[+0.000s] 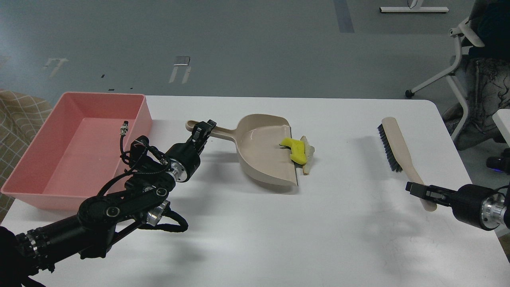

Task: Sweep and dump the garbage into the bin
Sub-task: 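Reach the right gripper to the wooden brush handle and grasp it, then sweep the brush with the right gripper toward the dustpan, pushing the yellow garbage in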

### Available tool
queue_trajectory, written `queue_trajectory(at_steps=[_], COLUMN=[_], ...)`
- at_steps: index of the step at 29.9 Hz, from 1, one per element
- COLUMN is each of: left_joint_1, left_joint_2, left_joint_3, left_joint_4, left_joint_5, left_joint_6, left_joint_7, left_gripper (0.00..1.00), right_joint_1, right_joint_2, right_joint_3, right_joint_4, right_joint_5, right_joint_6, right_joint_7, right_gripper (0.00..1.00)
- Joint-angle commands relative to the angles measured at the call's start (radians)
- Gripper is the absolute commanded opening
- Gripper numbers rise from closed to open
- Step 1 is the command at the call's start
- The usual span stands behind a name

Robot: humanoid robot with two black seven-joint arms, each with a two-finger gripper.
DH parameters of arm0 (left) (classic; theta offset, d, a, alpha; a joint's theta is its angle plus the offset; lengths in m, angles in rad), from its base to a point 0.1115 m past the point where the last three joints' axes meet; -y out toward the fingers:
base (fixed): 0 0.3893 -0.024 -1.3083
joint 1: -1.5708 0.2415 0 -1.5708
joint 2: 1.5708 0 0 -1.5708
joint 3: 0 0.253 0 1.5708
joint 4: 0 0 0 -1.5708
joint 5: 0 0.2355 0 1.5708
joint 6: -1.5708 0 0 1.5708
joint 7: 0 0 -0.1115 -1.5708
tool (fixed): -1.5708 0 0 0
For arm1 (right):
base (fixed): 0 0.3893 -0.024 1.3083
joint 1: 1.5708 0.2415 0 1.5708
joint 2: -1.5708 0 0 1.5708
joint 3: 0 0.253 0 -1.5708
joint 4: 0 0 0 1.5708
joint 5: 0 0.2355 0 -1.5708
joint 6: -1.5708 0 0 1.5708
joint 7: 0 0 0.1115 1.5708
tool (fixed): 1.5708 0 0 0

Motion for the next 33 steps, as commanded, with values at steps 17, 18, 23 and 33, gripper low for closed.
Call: queue_trajectory(at_steps=[17,18,23,33], left_joint_1=[0.075,0.075,0.073,0.073], left_joint_2=[-0.003,-0.002,0.001,-0.003], left_joint_3=[0.002,0.002,0.002,0.000], left_joint_4=[0.004,0.004,0.004,0.004], left_joint_5=[0.144,0.144,0.144,0.143], left_joint_6=[0.005,0.005,0.005,0.005], left_joint_7=[-0.066,-0.067,-0.066,-0.066], left_gripper=[0.00,0.00,0.00,0.00], right_joint_1=[0.041,0.049,0.081,0.124], right_joint_2=[0.188,0.199,0.297,0.472], right_joint_3=[-0.002,-0.004,-0.005,-0.005], right_joint_4=[-0.033,-0.033,-0.033,-0.064], right_joint_5=[-0.015,-0.013,-0.013,-0.010], right_joint_6=[0.070,0.071,0.098,0.129], right_joint_7=[-0.047,-0.047,-0.062,-0.065], right_gripper=[0.00,0.00,0.00,0.00])
